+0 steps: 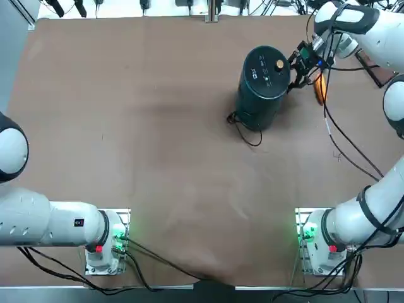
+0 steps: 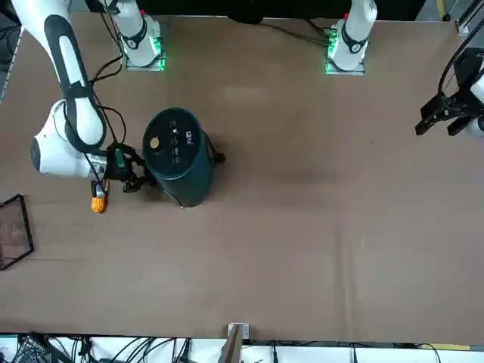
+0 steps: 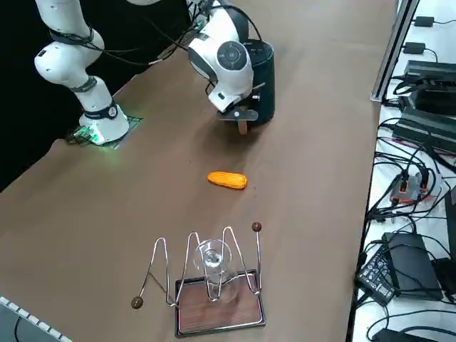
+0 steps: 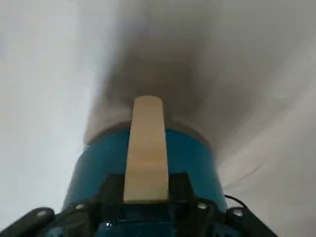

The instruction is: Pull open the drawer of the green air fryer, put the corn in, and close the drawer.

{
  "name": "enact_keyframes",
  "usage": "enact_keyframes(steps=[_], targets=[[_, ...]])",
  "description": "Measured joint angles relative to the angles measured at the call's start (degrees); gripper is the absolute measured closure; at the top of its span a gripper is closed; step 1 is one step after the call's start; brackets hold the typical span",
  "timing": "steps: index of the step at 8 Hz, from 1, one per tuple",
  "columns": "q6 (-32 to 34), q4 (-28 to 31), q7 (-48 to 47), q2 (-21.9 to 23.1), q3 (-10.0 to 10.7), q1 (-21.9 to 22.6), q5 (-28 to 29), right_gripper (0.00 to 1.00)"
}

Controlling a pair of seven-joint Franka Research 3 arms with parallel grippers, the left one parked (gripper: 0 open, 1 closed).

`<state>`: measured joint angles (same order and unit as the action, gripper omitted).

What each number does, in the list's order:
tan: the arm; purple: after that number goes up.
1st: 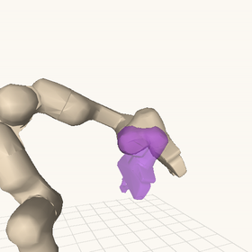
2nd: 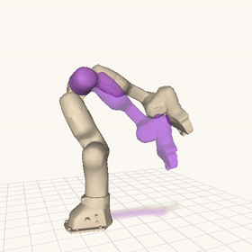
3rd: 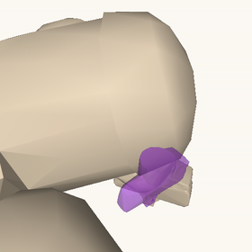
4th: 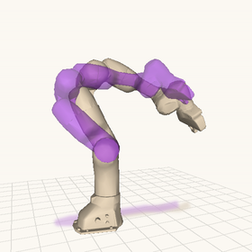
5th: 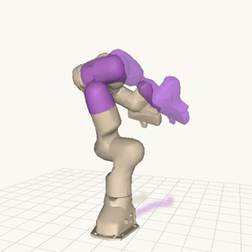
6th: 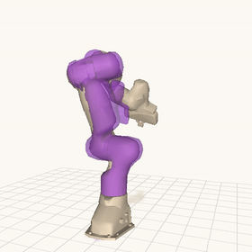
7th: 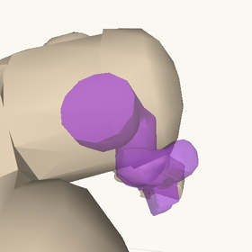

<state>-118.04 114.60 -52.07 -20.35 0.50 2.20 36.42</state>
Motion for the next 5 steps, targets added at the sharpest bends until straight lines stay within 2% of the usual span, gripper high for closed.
enact_keyframes(steps=[1,5], targets=[[-0.09,-0.02,0.0,0.01,0.06,-0.05,0.07,0.53],[0.09,-0.26,0.54,0.03,0.56,-2.79,-0.62,0.53]])
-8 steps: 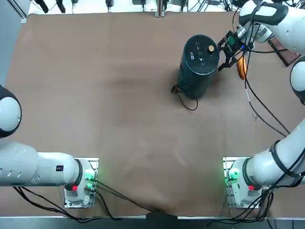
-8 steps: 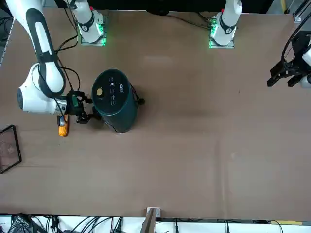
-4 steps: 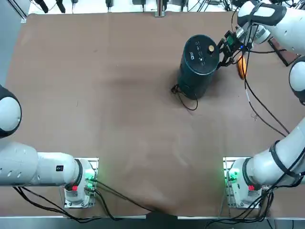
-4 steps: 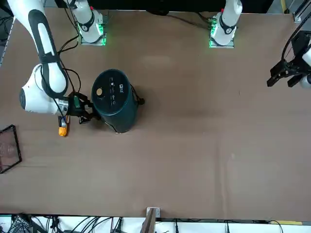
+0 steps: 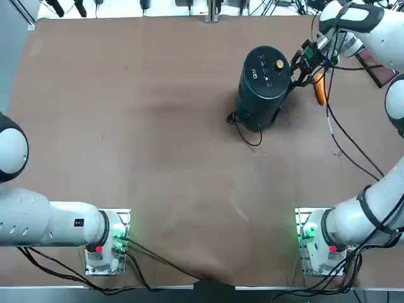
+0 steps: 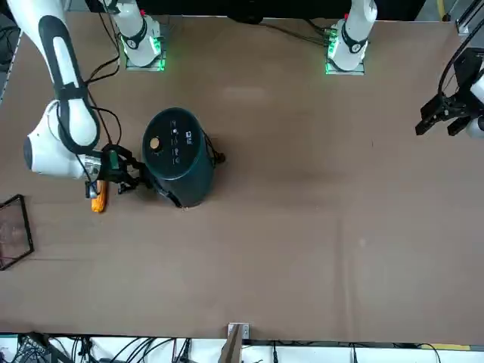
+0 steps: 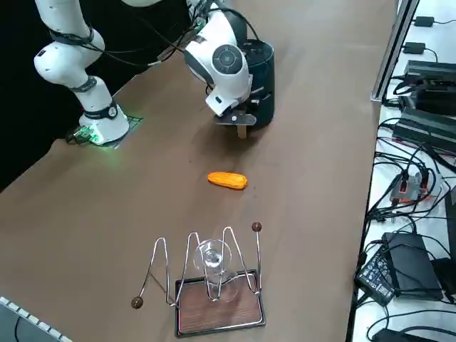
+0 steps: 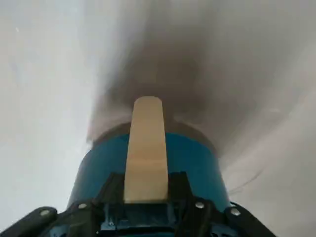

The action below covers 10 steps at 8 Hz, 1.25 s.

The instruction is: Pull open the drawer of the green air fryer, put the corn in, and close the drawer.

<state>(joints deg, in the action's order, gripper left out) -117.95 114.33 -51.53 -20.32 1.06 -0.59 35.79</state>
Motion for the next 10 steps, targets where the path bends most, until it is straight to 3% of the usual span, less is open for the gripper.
enact_keyframes(steps=[7,9,10], targets=[[-0.22,-2.01,0.3,-0.15,0.29,-4.6,-2.8,0.53],[-0.35,-2.04,0.3,-0.73,0.25,-4.59,-2.98,0.5],[-0.37,-2.13,0.3,-1.14,0.17,-4.55,-3.0,0.43]])
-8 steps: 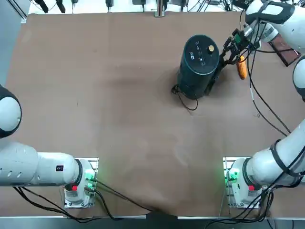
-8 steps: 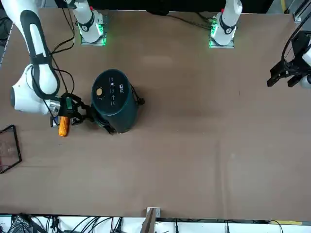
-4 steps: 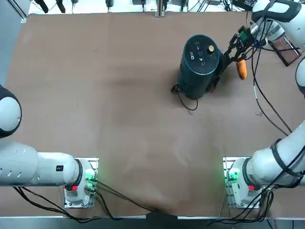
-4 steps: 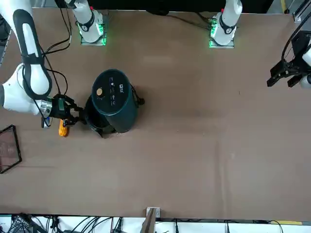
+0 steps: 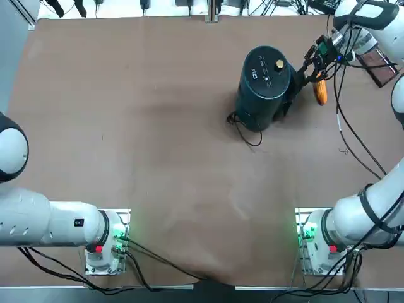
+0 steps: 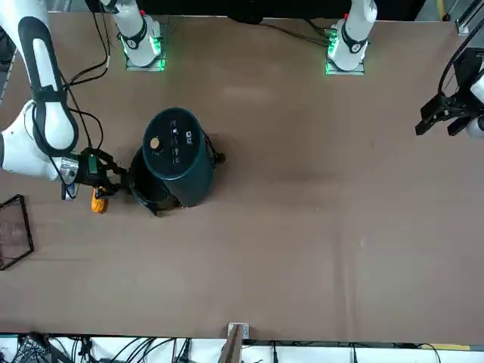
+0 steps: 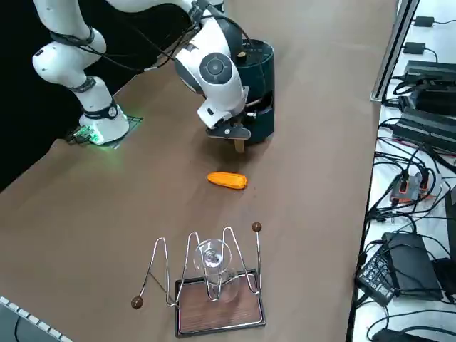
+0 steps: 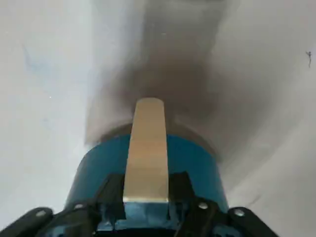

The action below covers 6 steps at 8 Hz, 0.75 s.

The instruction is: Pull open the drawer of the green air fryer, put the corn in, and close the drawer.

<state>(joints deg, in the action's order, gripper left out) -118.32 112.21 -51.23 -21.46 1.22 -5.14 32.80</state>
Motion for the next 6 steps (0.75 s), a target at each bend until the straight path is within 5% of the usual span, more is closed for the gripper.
enact_keyframes(steps=[2,6], targets=[[0.01,-1.23,0.69,-0.14,-0.15,0.01,-0.37,0.07],[0.24,-7.65,4.08,-0.77,0.09,-1.79,-13.32,0.0]])
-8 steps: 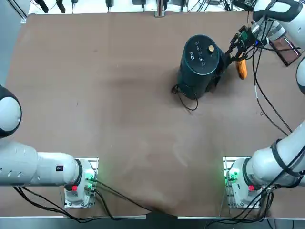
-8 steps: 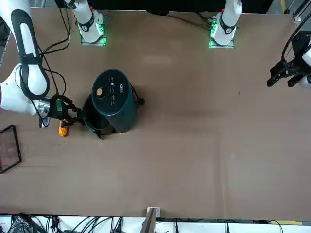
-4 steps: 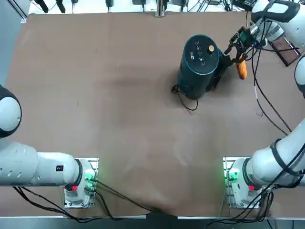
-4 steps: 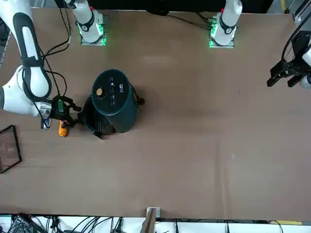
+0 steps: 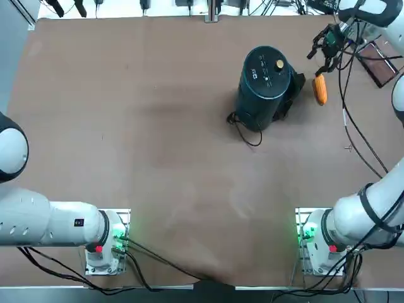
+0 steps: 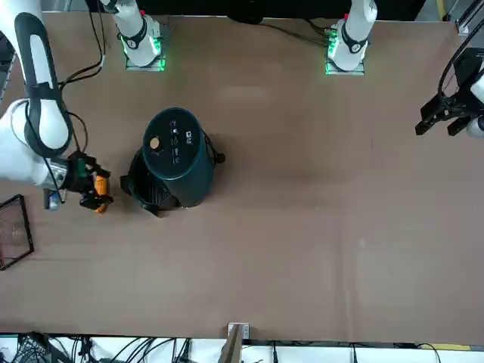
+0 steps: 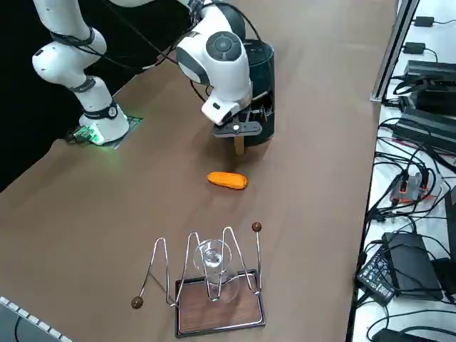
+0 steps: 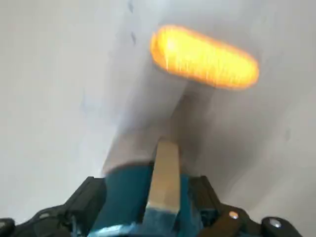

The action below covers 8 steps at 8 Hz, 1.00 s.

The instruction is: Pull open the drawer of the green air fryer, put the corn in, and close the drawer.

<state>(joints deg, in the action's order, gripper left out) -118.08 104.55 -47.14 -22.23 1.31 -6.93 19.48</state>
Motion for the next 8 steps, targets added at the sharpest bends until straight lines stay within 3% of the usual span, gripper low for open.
enact_keyframes(steps=[2,6,8], targets=[[0.14,-2.1,10.55,-1.55,0.03,-1.37,-5.06,0.0],[-0.61,-2.43,45.02,-3.91,0.16,-4.79,-6.17,0.0],[-3.35,-2.46,52.55,-6.45,-0.09,-4.8,-8.44,0.0]])
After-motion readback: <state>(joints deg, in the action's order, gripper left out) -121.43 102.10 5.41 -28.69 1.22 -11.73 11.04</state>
